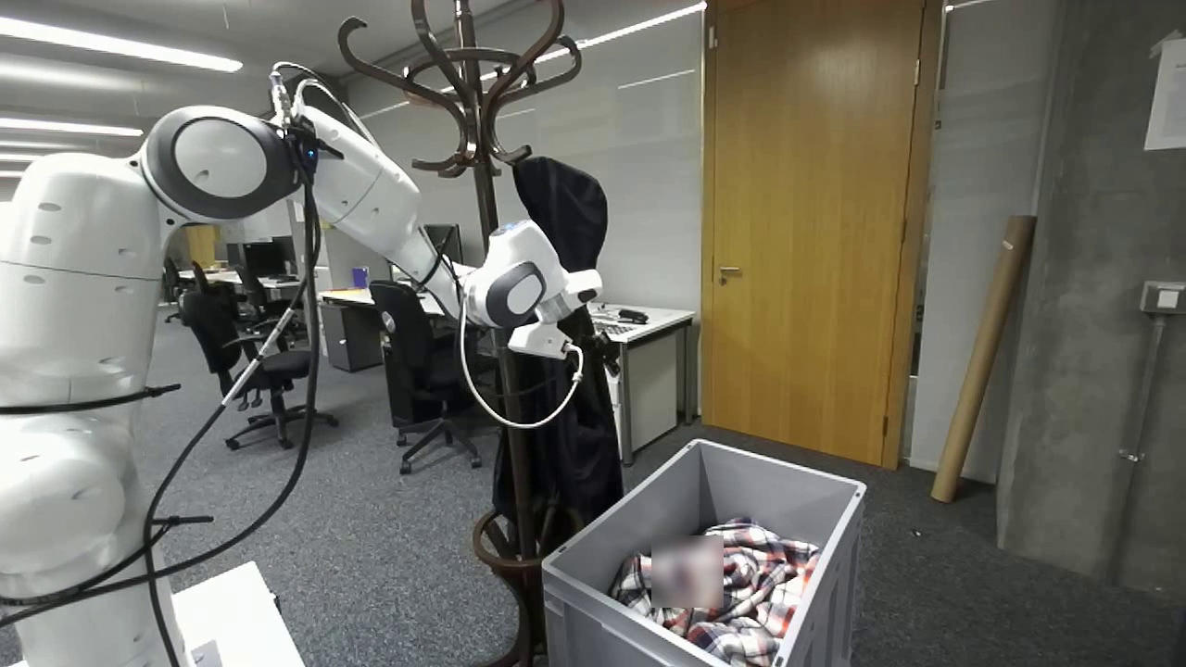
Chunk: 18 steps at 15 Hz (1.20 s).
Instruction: Put the hanging parts of the object in the basin
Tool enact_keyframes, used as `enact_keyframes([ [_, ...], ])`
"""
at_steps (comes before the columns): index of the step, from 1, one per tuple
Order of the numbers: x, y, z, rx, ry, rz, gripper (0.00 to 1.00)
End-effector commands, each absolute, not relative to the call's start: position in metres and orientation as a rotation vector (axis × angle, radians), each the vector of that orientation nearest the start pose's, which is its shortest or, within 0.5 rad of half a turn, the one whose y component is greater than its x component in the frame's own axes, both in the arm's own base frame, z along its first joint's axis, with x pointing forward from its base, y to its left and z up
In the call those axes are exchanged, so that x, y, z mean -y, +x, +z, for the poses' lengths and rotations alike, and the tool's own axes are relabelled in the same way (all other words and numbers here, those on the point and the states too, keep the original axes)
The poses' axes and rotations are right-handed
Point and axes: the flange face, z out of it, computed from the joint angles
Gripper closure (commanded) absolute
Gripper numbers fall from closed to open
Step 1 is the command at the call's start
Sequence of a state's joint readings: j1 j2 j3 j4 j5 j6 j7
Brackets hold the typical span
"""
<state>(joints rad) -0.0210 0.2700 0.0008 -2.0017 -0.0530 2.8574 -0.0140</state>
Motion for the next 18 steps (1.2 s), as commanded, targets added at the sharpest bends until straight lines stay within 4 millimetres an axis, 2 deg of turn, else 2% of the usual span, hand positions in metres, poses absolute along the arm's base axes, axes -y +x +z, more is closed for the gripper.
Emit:
enact_keyframes([
  [1,-0.01,0.599,0.409,0.132,-2.931,-0.955,0.0],
  [5,-0.029,0.574,0.419,0.241,-2.857,-0.888,0.0],
  [10,-0.016,0.544,0.413,0.332,-2.992,-0.738,0.0],
  [14,-0.014,0.531,0.411,0.511,-3.101,-0.589,0.0],
  [18,-0.032,0.522,0.418,0.662,-3.08,-0.575,0.0],
])
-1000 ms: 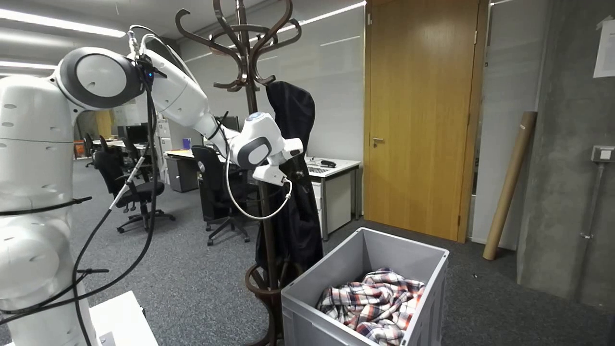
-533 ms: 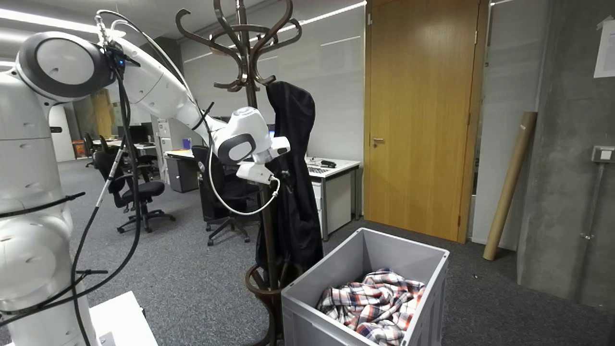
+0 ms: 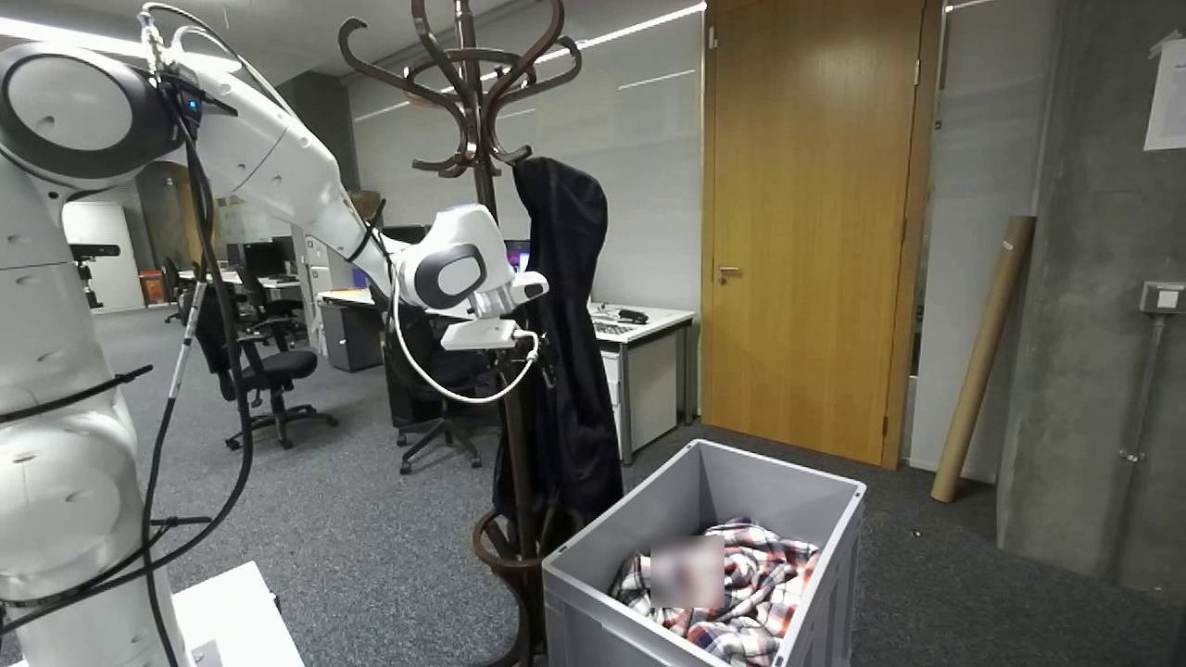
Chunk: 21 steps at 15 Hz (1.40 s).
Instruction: Put the hanging parts of the object in the basin
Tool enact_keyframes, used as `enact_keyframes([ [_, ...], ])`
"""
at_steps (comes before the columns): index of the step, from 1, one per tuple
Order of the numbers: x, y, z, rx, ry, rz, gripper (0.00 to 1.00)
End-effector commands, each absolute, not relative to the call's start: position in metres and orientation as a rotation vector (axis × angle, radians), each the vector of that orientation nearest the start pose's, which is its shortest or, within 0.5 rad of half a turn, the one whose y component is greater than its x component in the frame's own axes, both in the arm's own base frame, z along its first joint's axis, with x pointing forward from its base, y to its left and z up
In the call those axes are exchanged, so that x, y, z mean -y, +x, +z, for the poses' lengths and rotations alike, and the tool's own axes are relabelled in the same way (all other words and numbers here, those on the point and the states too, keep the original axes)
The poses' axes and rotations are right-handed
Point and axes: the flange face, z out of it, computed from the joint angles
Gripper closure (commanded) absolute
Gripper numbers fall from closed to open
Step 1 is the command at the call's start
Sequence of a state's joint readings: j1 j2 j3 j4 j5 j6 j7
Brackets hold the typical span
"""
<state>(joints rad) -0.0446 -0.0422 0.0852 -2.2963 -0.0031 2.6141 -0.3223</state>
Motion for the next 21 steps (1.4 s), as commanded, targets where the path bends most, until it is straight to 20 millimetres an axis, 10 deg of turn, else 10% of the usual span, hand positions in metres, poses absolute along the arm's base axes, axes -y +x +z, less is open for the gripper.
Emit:
enact_keyframes([
  [1,-0.038,0.52,0.421,0.688,-3.053,-0.594,0.0],
  [13,-0.074,0.511,0.426,0.759,-3.186,-0.473,0.0],
  [21,-0.202,0.48,0.402,0.891,-3.029,-0.298,0.0],
])
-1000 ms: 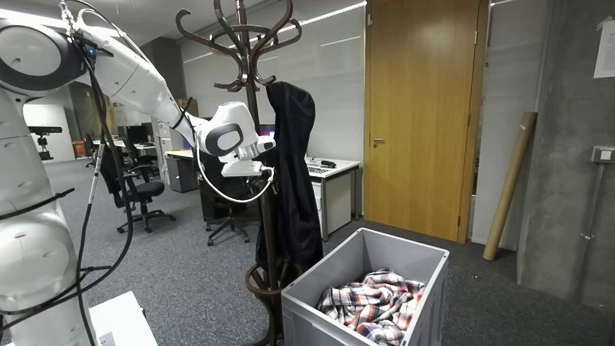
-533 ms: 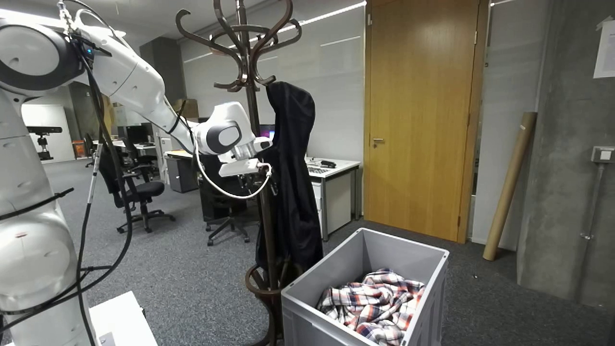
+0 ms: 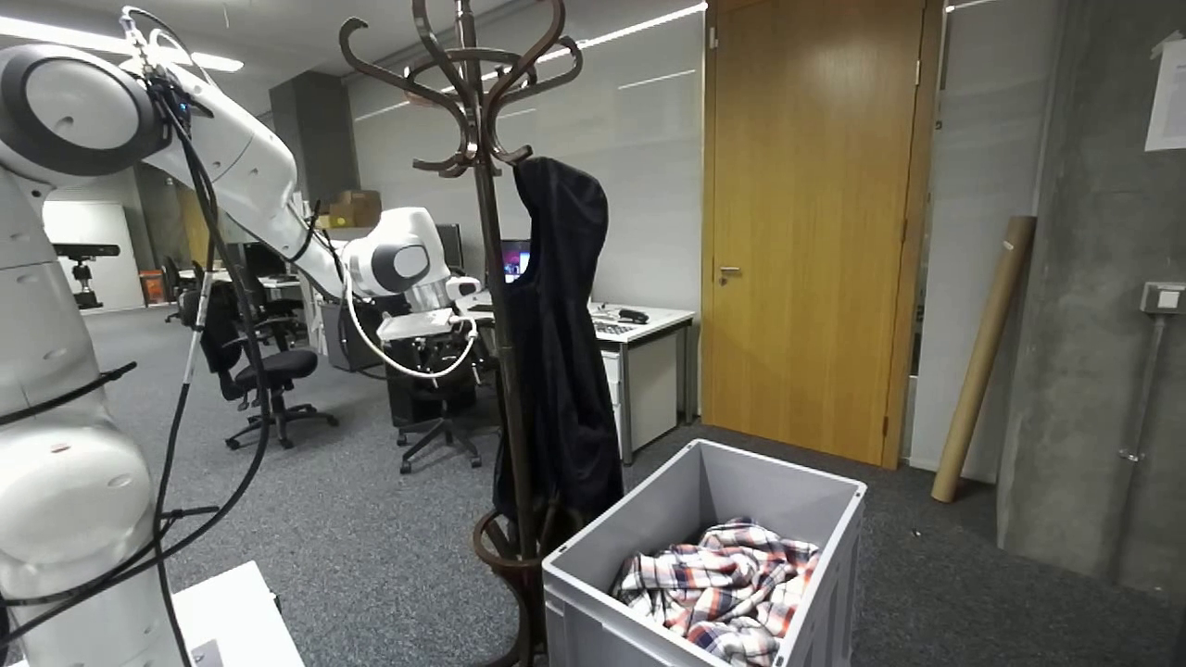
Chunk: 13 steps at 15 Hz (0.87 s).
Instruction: Put the hanging parts of the object in the basin
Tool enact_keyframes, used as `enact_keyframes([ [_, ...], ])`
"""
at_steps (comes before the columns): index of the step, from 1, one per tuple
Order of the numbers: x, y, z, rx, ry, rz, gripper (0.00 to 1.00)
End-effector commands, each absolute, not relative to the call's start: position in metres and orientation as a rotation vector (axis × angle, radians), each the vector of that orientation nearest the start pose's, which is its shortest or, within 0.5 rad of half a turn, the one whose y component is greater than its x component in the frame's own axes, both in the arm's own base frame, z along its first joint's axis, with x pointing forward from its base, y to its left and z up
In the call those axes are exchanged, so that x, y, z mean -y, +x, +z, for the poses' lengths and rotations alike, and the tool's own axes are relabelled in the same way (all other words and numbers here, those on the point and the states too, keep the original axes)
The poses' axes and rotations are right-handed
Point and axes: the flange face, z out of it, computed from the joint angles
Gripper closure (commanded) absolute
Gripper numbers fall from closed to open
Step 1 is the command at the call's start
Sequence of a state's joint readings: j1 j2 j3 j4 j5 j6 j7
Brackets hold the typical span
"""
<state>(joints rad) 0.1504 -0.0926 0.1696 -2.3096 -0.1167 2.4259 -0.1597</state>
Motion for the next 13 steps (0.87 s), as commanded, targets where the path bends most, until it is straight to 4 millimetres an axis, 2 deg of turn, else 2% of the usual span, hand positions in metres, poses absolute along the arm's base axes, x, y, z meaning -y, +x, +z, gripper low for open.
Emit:
enact_keyframes([
  [1,-0.217,0.476,0.398,0.897,-3.008,-0.288,0.0],
  [4,-0.263,0.46,0.383,0.876,-2.998,-0.27,0.0],
  [5,-0.244,0.461,0.385,0.908,-3.007,-0.281,0.0],
  [7,-0.262,0.453,0.377,0.908,-3.001,-0.259,0.0],
  [13,-0.262,0.455,0.378,0.9,-3.002,-0.259,0.0],
])
